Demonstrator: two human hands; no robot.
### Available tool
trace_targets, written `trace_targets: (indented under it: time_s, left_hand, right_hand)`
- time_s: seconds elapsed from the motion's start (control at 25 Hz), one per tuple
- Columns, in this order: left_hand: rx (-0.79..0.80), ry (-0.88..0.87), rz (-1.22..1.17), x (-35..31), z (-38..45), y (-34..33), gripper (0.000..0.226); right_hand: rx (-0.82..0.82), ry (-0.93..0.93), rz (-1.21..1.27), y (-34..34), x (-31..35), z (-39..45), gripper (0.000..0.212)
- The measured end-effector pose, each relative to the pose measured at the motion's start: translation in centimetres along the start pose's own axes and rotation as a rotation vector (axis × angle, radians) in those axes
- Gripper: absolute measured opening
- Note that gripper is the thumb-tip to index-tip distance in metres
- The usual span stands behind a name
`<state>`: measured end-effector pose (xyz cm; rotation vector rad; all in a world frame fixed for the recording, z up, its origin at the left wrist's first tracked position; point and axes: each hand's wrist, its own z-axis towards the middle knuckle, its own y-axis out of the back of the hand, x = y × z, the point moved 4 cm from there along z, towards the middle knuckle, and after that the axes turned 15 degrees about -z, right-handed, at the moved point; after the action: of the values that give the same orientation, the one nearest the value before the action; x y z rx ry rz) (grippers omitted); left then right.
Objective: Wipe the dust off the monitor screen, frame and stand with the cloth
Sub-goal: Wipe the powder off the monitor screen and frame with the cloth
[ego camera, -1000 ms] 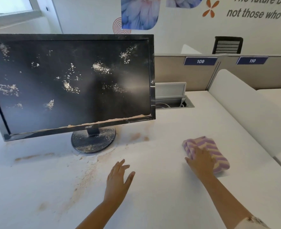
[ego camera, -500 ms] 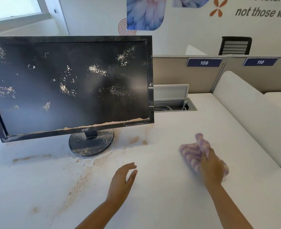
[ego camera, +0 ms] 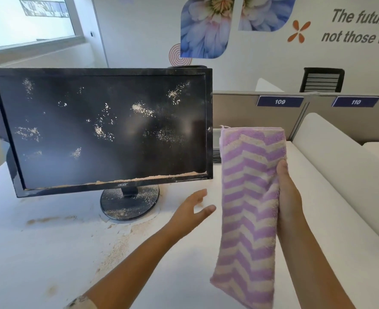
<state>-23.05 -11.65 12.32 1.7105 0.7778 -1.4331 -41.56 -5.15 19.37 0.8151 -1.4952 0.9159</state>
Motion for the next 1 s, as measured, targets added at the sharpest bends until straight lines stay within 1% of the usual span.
trace_targets:
  time_s: [0.04, 0.12, 0.16, 0.24, 0.28, 0.36, 0.4, 0.44, 0.48, 0.56, 0.64, 0.68, 0.76, 0.8, 0.84, 0.88, 0.92, 0.96, 1.0]
  left_hand:
    - [0.082, 0.037, -0.080, -0.3, -0.3, -0.6, 0.070]
    - [0.186, 0.073, -0.220, -0.3, -1.4, -1.2, 0.061]
    - [0.191, 0.077, -0.286, -0.1, -2.1, -1.1, 0.054]
    - [0.113, 0.077, -0.343, 0.4, -3.3, 0.1, 0.041]
    - [0.051, 0.083, -0.313, 0.7, -3.8, 1.0, 0.040]
    - [-0.076, 0.093, -0.166, 1.1, -4.7, 3.2, 0.048]
    - [-0.124, 0.082, -0.094, 1.0, -5.0, 4.2, 0.045]
    - [-0.162, 0.071, -0.043, 0.7, -5.4, 5.1, 0.037]
    - [-0.173, 0.067, -0.006, 0.4, -5.7, 5.7, 0.029]
    - [-0.144, 0.067, 0.043, -0.4, -6.2, 6.8, 0.017]
    - [-0.105, 0.037, 0.104, -1.3, -6.7, 7.8, 0.009]
    - [-0.111, 0.017, 0.162, -1.7, -6.9, 8.4, 0.011]
    - [-0.193, -0.051, 0.389, -2.4, -7.2, 9.7, 0.027]
    - [-0.224, -0.101, 0.532, -2.9, -7.4, 10.1, 0.030]
    - [-0.237, -0.168, 0.650, -3.2, -7.6, 10.4, 0.028]
    - [-0.217, -0.236, 0.748, -3.5, -7.8, 10.6, 0.026]
    - [-0.171, -0.278, 0.805, -3.6, -8.0, 10.7, 0.024]
    - [-0.115, -0.283, 0.837, -3.6, -8.4, 10.9, 0.027]
    - [-0.055, -0.274, 0.873, -3.5, -9.0, 11.1, 0.033]
  right_hand:
    - [0.039, -0.033, -0.002, -0.9, -0.2, -0.1, 0.047]
    - [0.093, -0.071, -0.072, -2.8, -0.7, -0.3, 0.047]
    - [0.107, -0.050, -0.169, -3.6, -0.9, -0.2, 0.045]
    - [0.112, 0.062, -0.356, -4.9, -1.1, 0.1, 0.037]
    - [0.151, 0.103, -0.365, -5.4, -1.2, 0.1, 0.035]
    - [0.209, 0.097, -0.344, -6.2, -1.8, 0.1, 0.037]
    - [0.197, 0.099, -0.381, -6.4, -1.9, 0.1, 0.036]
    - [0.183, 0.119, -0.458, -6.8, -2.0, 0.1, 0.037]
    - [0.197, 0.162, -0.533, -7.4, -2.1, 0.1, 0.039]
    - [0.303, 0.252, -0.640, -9.3, -2.1, -0.6, 0.046]
    - [0.408, 0.272, -0.700, -11.4, -2.5, -1.6, 0.045]
    - [0.428, 0.250, -0.692, -12.4, -2.9, -1.8, 0.043]
    - [0.392, 0.146, -0.683, -14.4, -4.2, -2.1, 0.039]
    - [0.378, 0.059, -0.691, -15.5, -5.0, -2.3, 0.038]
    - [0.398, -0.056, -0.673, -16.7, -6.1, -2.7, 0.040]
    - [0.419, -0.204, -0.598, -17.7, -7.1, -3.2, 0.045]
    - [0.409, -0.384, -0.468, -18.6, -8.0, -3.9, 0.050]
    - [0.394, -0.483, -0.266, -19.4, -9.0, -4.5, 0.048]
    - [0.374, -0.512, -0.036, -20.0, -9.5, -5.0, 0.045]
